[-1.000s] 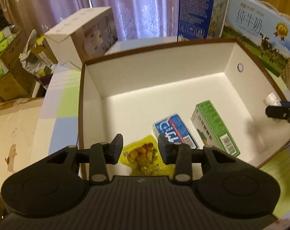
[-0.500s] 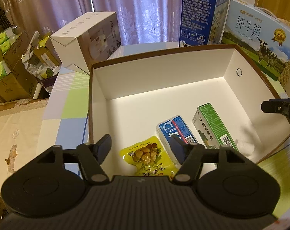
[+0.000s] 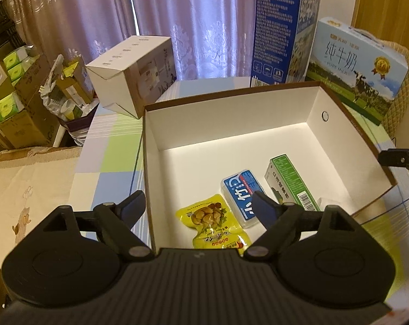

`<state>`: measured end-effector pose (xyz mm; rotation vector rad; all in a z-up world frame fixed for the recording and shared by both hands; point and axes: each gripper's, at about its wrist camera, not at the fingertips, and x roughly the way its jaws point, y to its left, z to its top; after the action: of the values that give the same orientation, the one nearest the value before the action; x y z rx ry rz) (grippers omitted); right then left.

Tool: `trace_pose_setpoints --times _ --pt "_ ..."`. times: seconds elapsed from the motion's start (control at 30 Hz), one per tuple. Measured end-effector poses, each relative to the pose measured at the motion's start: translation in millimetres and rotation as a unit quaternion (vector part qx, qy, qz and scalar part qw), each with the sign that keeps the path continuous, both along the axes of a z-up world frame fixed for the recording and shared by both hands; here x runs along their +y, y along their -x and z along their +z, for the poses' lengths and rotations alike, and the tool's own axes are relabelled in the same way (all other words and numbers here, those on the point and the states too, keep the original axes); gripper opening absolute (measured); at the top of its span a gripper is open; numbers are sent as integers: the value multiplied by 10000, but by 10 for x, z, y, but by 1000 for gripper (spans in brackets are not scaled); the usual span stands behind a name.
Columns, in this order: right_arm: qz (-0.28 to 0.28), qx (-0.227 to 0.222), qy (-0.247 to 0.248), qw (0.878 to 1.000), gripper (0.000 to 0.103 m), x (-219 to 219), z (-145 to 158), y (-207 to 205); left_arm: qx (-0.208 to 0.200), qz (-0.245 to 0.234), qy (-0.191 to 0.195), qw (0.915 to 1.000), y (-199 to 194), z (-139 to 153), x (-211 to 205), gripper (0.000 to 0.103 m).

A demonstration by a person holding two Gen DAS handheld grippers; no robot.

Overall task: Organize objects
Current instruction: 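Withdraw both tools from the brown box toward the remaining items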

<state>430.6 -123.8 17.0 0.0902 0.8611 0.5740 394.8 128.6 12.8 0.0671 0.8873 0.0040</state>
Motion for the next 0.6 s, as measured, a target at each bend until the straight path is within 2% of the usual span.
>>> trace_pose_setpoints --times 0.17,0.23,0.3,0.37,0.6 --pt "-76 -11 -122 9999 28 -119 109 154 -123 119 94 9998 206 137 66 85" --pt "-119 -35 -122 9998 34 -154 142 220 -176 142 119 9997 298 186 89 86" --pt "-154 -55 -156 9997 44 -190 164 293 -217 174 109 9996 397 231 112 87" --pt "-176 -60 -195 9996 48 -229 184 364 -230 210 85 9995 487 263 135 88" --pt "-174 -98 -226 9995 51 -299 241 609 -245 329 64 9991 799 322 198 89"
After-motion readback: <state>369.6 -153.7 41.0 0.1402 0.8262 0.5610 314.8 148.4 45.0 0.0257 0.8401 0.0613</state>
